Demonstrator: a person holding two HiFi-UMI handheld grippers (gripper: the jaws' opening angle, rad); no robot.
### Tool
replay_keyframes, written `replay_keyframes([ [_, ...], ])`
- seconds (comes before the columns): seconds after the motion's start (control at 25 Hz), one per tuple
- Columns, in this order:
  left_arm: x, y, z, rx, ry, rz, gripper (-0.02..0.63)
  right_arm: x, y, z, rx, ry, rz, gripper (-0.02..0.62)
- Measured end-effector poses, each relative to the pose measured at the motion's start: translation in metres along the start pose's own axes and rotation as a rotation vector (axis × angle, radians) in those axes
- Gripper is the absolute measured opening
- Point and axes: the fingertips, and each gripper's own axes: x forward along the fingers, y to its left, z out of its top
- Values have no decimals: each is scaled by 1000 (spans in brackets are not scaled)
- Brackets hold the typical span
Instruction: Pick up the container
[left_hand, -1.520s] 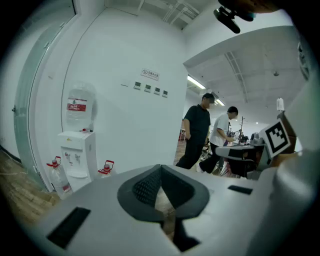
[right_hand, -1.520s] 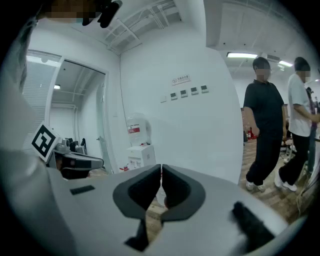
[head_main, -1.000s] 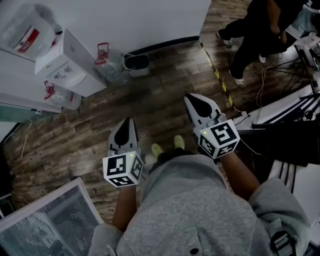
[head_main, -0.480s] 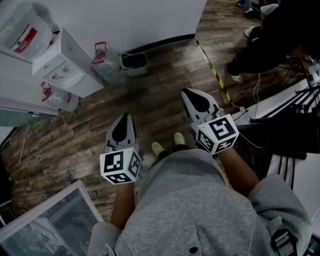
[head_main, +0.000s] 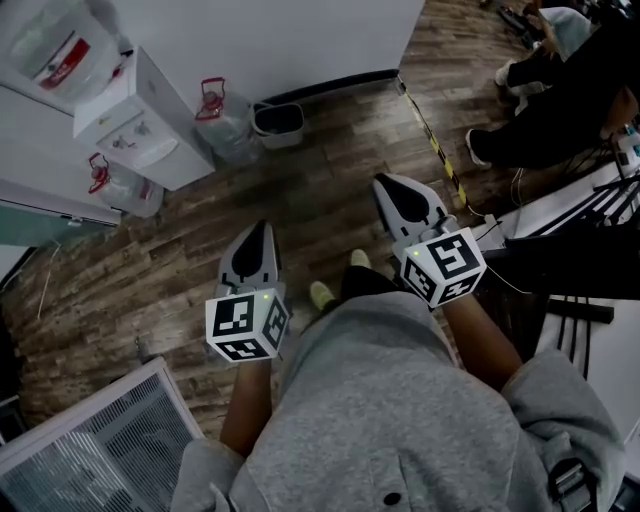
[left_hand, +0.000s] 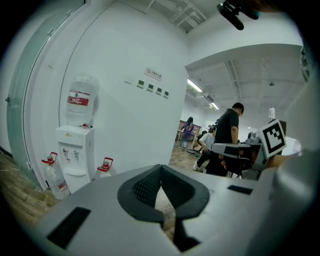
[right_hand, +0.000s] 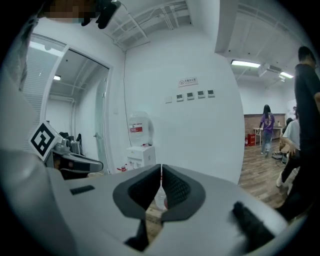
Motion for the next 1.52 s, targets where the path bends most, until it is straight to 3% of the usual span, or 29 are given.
replay_keyframes([
  [0.4, -1, 6, -1, -6, -3, 9, 15, 7, -1, -3, -14, 6, 6, 26],
  [0.72, 21, 7, 1, -6, 12, 6, 15, 20, -25, -2, 14, 0, 12, 26],
  [1.52, 138, 25, 38, 4, 71, -4, 15, 109, -108, 6, 56, 48, -7, 26],
])
